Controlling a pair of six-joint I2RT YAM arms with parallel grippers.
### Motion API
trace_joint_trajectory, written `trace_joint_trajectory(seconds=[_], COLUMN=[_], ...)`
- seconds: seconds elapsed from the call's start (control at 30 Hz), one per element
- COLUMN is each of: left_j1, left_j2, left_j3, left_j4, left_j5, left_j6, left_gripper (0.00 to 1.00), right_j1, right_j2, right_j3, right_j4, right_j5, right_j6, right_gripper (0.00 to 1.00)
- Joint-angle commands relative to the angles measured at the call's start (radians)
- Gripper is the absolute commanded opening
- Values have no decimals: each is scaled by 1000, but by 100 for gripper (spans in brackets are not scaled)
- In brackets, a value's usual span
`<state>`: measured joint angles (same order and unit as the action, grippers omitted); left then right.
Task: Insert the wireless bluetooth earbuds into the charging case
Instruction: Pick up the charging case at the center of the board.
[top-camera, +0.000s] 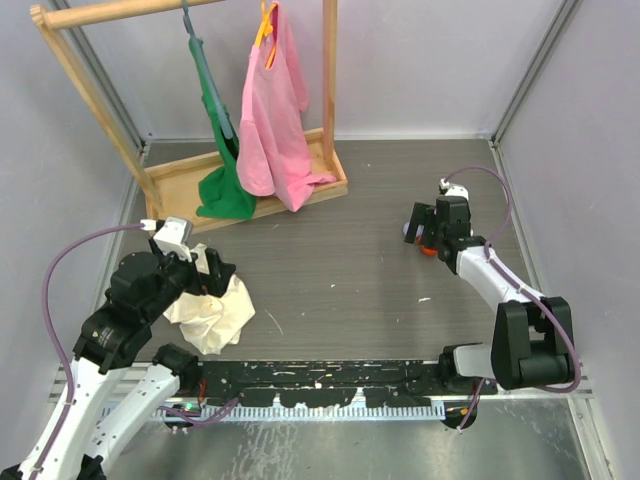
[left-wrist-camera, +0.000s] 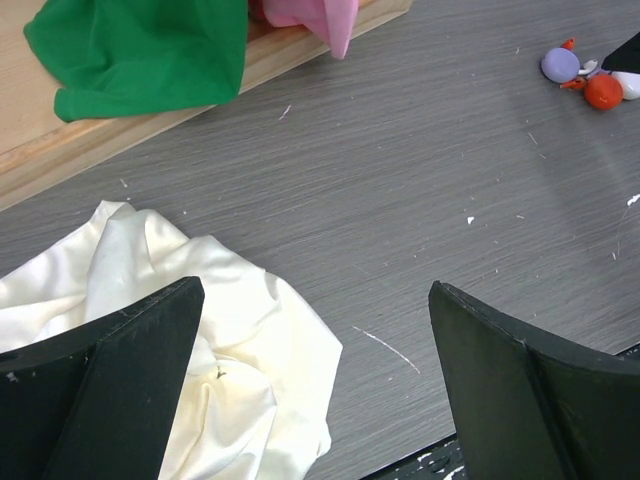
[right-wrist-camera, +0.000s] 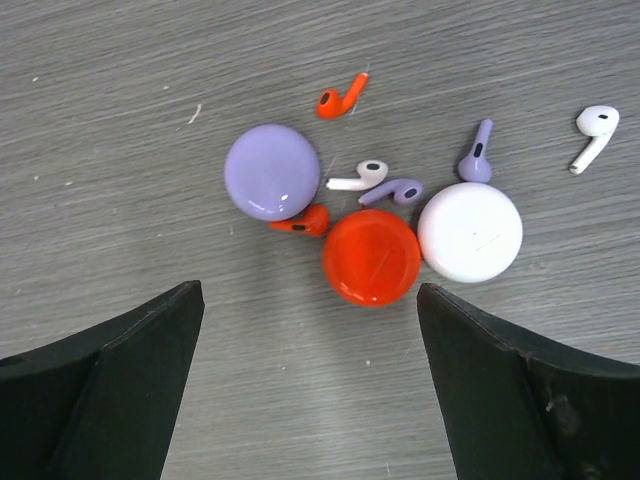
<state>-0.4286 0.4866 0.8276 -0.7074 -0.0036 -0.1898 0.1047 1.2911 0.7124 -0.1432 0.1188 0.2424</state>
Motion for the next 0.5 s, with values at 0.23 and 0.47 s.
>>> trace_joint_trajectory(seconds=[0.23, 0.47], left_j1=[-7, -7], left_j2=[8, 16], left_j3=[-1, 0], left_j4=[52, 54], left_j5=[-5, -2], left_j6=[21, 21], left_gripper=[98, 98], right_j1=[-54, -56], right_j2=[113, 156], right_j3=[50, 50], right_j4=[114, 102], right_j5=[-60, -82], right_j6=[-13, -22], right_gripper=[93, 94])
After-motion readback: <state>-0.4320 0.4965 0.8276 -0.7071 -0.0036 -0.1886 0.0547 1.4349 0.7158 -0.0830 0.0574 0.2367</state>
